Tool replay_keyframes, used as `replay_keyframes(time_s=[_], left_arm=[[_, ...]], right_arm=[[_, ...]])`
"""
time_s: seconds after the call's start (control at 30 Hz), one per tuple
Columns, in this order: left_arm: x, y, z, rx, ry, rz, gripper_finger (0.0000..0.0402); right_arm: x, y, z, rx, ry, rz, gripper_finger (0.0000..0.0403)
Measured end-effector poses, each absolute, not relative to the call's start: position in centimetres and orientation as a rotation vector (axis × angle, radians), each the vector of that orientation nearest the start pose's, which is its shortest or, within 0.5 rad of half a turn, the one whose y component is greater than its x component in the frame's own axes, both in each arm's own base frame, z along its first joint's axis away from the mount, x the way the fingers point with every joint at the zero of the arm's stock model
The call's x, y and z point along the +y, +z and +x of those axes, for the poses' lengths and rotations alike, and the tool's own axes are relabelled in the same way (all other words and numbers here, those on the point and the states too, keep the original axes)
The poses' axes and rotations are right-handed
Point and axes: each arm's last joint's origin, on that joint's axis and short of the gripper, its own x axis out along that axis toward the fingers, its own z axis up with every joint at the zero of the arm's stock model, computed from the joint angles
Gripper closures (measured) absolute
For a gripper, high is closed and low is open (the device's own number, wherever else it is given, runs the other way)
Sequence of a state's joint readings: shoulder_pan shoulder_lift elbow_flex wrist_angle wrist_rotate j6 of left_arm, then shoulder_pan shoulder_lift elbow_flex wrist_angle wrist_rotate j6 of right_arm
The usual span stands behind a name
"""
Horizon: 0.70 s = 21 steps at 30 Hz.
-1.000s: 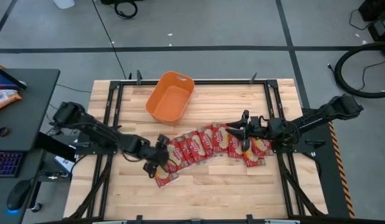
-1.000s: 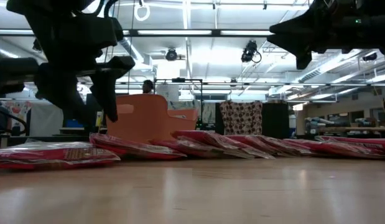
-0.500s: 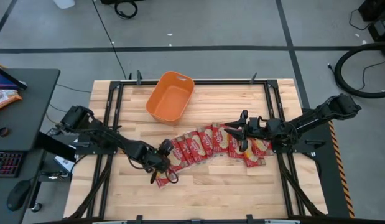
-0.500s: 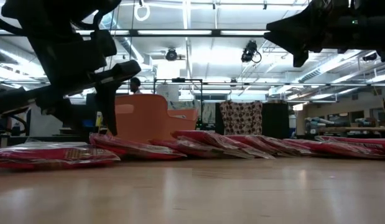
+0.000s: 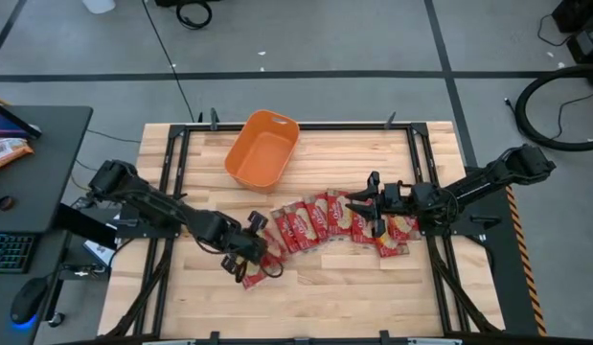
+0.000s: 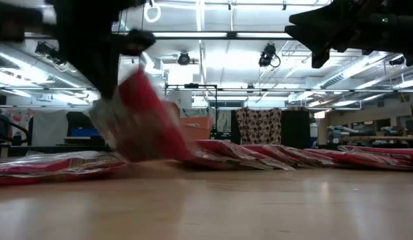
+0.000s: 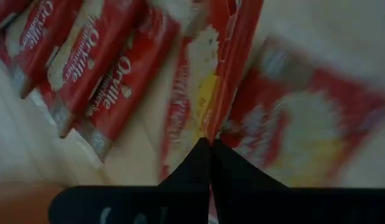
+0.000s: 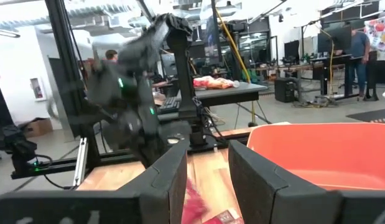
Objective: Sort popcorn bags into baskets
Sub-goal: Put the red popcorn bag into the orange bin
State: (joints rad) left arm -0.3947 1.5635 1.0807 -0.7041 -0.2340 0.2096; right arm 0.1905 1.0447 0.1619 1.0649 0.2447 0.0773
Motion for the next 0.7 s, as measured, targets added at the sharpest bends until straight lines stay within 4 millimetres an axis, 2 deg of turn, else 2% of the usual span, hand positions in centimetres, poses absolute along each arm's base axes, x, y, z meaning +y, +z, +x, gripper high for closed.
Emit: replay_keyframes(time_s=[0.17, 0.33, 0.47, 0.7], left_arm=[[-9.0, 27.7, 29.3, 1.134, -0.173, 0.286, 0.0397], [-5.8, 31.5, 30.8, 1.047, -0.041, 0.127, 0.0398], [-2.2, 33.0, 31.5, 1.001, 0.045, 0.055, 0.0398], [5.1, 34.0, 32.4, 0.848, 0.156, -0.083, 0.0399]], right_arm=[[2.8, 19.9, 18.2, -0.186, -0.044, 0.115, 0.0279], [2.8, 19.9, 18.1, -0.191, -0.043, 0.117, 0.0279], [2.8, 19.9, 18.1, -0.191, -0.043, 0.117, 0.0279], [2.8, 19.9, 18.1, -0.191, -0.045, 0.088, 0.0279]])
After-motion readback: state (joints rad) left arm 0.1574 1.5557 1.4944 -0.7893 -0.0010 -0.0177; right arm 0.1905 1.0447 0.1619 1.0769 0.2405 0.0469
